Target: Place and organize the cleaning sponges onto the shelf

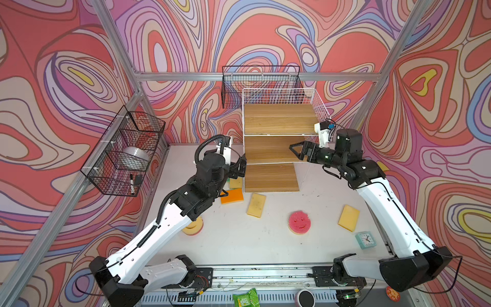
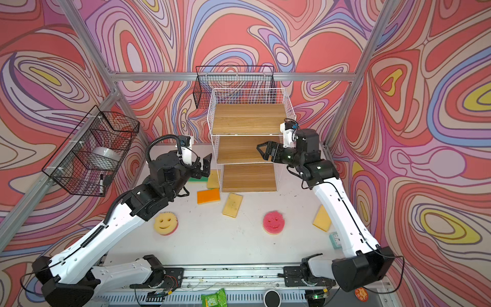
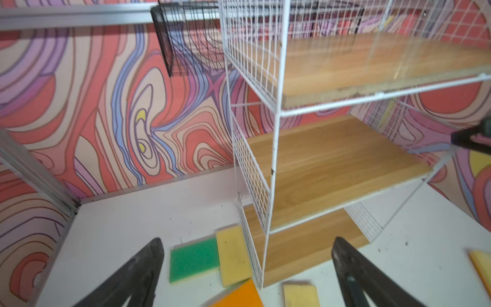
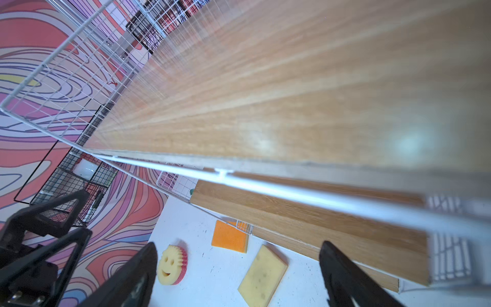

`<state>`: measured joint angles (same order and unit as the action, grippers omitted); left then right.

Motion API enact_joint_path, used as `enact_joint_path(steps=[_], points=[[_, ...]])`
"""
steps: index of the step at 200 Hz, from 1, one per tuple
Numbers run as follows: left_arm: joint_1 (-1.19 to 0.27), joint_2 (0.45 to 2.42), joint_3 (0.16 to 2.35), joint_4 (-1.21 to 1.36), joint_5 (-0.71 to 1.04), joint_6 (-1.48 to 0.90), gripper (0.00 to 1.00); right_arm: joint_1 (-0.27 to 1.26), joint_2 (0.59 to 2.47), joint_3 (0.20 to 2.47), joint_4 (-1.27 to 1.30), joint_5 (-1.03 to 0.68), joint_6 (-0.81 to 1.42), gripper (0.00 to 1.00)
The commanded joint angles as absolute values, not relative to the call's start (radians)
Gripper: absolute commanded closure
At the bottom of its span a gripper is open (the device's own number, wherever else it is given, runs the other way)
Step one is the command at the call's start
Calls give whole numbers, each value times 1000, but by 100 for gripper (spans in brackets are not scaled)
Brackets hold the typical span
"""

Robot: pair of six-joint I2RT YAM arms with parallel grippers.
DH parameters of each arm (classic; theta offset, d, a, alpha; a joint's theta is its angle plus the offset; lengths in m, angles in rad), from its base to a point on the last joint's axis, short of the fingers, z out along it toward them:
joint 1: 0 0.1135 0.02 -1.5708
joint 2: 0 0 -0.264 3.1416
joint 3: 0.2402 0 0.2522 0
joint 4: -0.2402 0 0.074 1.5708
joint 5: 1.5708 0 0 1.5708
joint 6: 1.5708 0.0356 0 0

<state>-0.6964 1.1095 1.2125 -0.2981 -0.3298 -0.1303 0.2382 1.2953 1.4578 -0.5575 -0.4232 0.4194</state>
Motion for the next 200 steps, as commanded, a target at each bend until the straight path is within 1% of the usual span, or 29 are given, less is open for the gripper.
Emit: enact_joint_path(steps=[1, 26, 51, 86, 114, 154, 168, 179, 200], points=[[-696, 1071, 1107, -445, -166, -208, 1, 248, 1254, 1429, -578, -446, 405, 1], [-706, 1096, 1043, -485, -109, -225, 2, 260, 1210, 1398, -581, -460, 412, 2], [-745, 1174, 1023, -526, -124, -232, 4, 268, 1153, 1325, -551, -459, 438, 2], [-790, 1260, 976, -464, -105, -291, 6, 268, 1061, 1168, -507, -381, 468, 2], [-793, 1339, 951, -412, -103, -331, 8, 268, 1026, 1044, -468, -356, 481, 3], [-793, 1461, 935, -336, -89, -366, 7, 268, 1032, 929, -416, -342, 487, 3], [-793, 1501, 927, -307, -87, -381, 5, 268, 1031, 898, -395, -340, 492, 3], [-793, 1526, 918, -278, -90, -389, 2, 269, 1031, 878, -384, -332, 492, 3], [-805, 1570, 923, -272, -123, -391, 1, 268, 1025, 845, -369, -318, 491, 3]])
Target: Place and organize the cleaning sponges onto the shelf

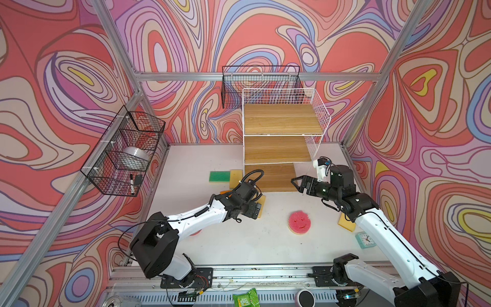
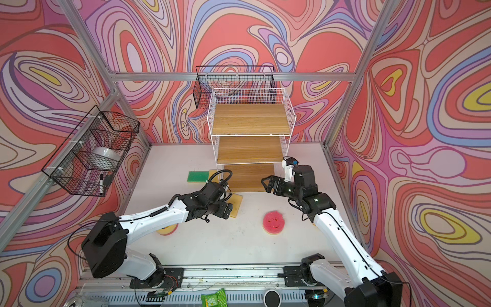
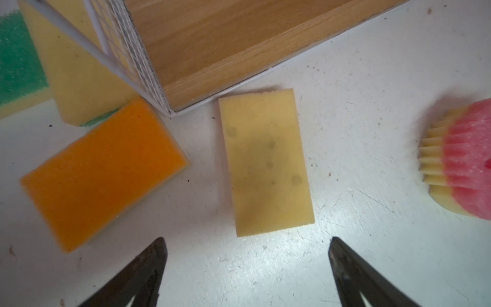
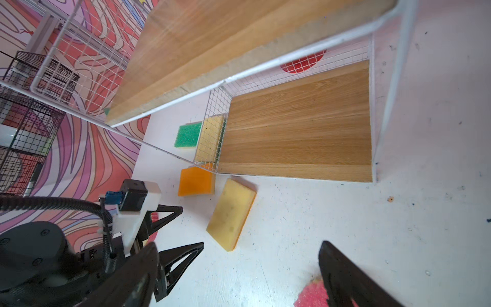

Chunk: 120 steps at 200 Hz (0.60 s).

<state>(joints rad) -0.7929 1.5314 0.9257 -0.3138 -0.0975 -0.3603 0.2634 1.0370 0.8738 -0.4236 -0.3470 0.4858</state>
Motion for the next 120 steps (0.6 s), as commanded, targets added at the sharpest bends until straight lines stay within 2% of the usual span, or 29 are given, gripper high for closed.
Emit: enact_joint_path(steps=[1, 69, 90, 120], points=[[-807, 1571, 924, -272, -125, -390, 1, 268, 1026, 844, -369, -318, 491, 3], [-845, 1685, 960, -223, -182, -434, 6, 268, 1006, 786, -359, -285, 488, 2], [-845, 1702, 969, -212, -173, -437, 10, 268, 1008, 785, -360, -287, 483, 2], [-844, 1728, 989, -213, -152, -447, 11, 268, 1023, 789, -363, -286, 476, 2]])
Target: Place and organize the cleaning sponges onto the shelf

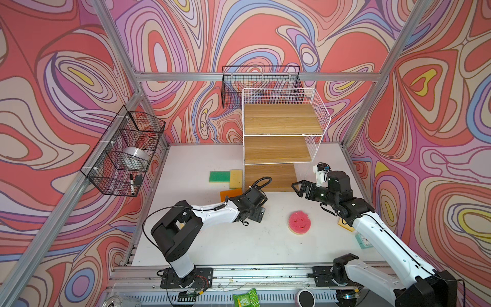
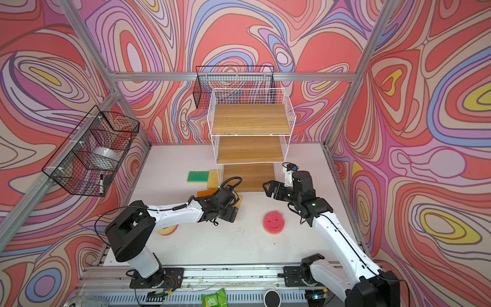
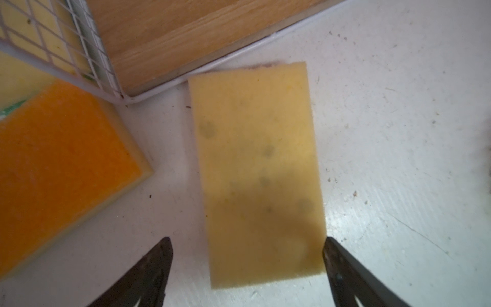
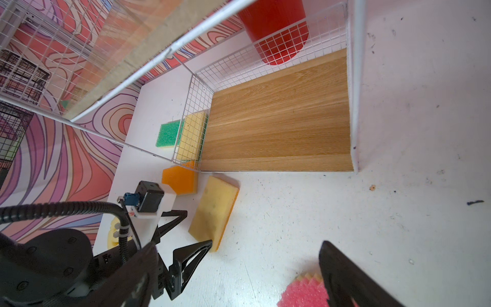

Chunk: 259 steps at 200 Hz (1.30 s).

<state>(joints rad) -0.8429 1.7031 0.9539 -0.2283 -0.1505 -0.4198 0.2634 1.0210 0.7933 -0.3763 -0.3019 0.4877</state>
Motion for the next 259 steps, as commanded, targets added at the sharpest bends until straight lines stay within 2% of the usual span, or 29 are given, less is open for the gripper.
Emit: enact_joint_path(steps=[1, 77, 164, 259], points=[[-844, 1729, 990, -214, -151, -447, 11, 268, 1023, 789, -362, -285, 476, 2], [-869, 1733, 1011, -238, -148, -494, 4, 268, 1055, 785, -344, -290, 477, 2], [-890, 1689, 1063, -311, -218, -576, 3, 268, 1057, 796, -351, -299, 465, 2], [-939, 1828, 1135, -385, -334, -730, 1, 268, 1042, 774, -328, -322, 452, 2]])
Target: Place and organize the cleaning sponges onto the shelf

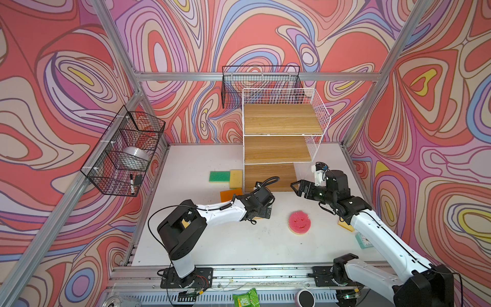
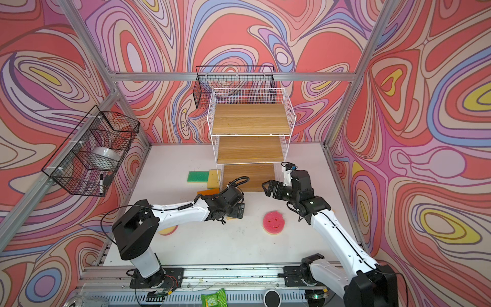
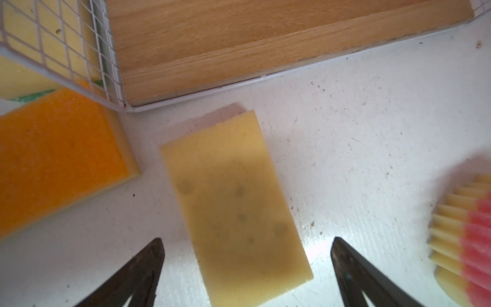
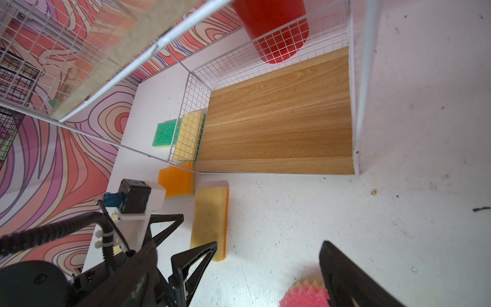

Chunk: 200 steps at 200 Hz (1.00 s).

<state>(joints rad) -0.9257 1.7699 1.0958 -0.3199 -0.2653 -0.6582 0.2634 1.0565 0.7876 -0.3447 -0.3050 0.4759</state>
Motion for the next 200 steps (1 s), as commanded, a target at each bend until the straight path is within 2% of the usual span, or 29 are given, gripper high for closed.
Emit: enact_joint_path(steps=[1, 77, 100, 136, 200], points=[[-940, 1830, 1136, -384, -334, -731, 1, 268, 1042, 774, -328, -323, 452, 2], [-973, 1858, 1126, -439, -411, -823, 6, 268, 1029, 764, -317, -373, 450, 2], [-978, 1859, 1118, -442, -408, -836, 11, 268, 1023, 766, -316, -373, 453, 2], [-979, 1858, 1115, -419, -381, -838, 28, 268, 1016, 759, -311, -373, 459, 2], [-979, 1804, 1083, -386, -334, -764, 32, 268, 999, 759, -324, -407, 464, 2]])
